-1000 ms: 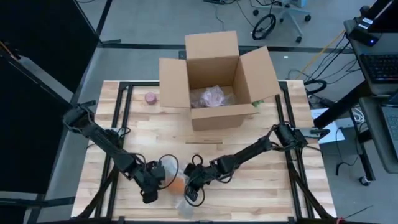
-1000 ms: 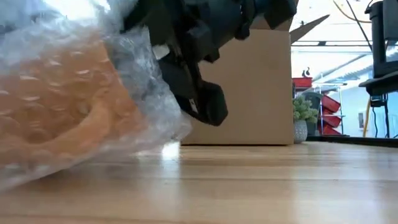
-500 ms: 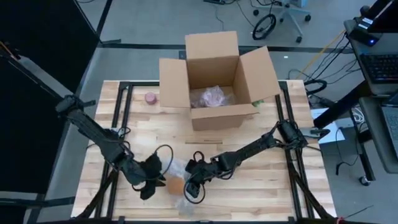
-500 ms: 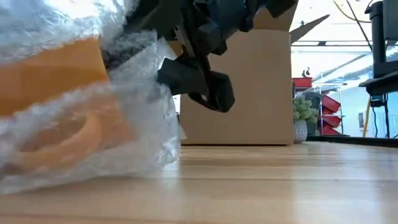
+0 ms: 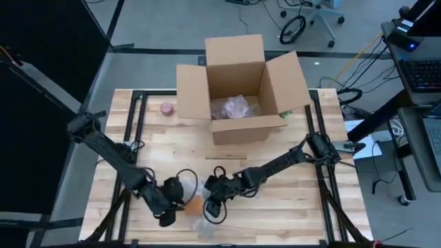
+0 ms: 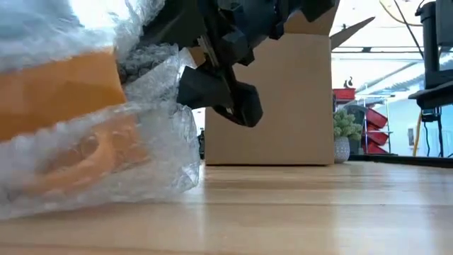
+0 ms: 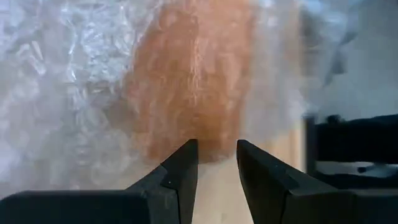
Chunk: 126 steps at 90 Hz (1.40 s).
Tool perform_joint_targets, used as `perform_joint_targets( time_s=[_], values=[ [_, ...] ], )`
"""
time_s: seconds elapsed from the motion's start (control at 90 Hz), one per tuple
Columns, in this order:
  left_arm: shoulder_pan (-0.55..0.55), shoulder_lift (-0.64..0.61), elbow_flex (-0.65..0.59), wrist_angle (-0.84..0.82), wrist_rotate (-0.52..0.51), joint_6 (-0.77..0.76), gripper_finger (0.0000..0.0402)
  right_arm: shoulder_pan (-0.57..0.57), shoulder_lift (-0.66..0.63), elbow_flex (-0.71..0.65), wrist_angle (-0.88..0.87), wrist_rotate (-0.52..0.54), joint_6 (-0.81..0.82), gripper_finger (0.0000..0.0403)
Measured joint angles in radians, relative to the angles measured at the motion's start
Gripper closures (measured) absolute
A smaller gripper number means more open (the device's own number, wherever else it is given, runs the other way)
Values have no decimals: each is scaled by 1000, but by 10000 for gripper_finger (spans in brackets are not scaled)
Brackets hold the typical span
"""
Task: Wrap mug
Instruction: Wrap the orange cup with the bubble wrap
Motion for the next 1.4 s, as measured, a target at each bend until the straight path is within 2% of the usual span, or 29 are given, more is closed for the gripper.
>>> perform_joint_targets(
  time_s=[0.256,0.633,0.989,1.2,1.4],
  values=[
    [15,88,1,41,-3,13,301,1,0,11,-18,18,-7,257],
    [35,187,-1,85,-54,62,301,-1,14,192,-285,46,-161,257],
    [90,241,-1,224,-92,162,301,-4,54,219,-248,70,-221,257],
    [100,243,-1,228,-86,173,301,1,78,224,-277,62,-218,258],
    [100,243,-1,233,-77,170,301,1,37,214,-275,68,-229,257]
  ],
)
